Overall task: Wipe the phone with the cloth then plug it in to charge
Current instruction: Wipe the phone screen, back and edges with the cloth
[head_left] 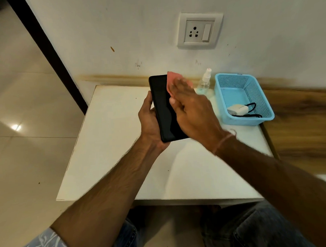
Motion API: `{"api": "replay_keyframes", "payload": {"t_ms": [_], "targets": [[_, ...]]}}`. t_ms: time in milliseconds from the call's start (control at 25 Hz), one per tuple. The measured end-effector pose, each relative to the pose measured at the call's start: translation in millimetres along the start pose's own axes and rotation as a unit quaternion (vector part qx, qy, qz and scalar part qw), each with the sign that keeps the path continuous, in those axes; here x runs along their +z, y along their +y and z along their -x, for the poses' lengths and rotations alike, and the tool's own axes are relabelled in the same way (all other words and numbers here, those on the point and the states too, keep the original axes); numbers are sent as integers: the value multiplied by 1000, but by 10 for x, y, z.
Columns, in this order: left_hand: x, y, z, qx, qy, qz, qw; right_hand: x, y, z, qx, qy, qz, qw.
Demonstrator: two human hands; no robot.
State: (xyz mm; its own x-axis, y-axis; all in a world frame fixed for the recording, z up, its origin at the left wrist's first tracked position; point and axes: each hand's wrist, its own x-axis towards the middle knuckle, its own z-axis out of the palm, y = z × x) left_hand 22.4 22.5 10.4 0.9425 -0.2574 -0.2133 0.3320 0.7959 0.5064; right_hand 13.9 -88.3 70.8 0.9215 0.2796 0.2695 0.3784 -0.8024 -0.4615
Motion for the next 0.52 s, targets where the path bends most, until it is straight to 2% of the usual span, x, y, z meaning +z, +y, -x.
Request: {"api": "replay_keyframes", "payload": {"t_ms": [160,280,400,520], "targets": [[-23,16,9,-1,7,11,1000,23,-23,679,-7,-25,-27,999],[-17,-33,23,-12,2,11,1000,14,-2,1035,-4,-12,-17,1000],[-8,-61,3,-5,17,5,1000,-30,42,805,-25,-9,-11,1000],[30,-110,5,0,29,-19,999,-52,56,158,7,-16,10,1000]]}}
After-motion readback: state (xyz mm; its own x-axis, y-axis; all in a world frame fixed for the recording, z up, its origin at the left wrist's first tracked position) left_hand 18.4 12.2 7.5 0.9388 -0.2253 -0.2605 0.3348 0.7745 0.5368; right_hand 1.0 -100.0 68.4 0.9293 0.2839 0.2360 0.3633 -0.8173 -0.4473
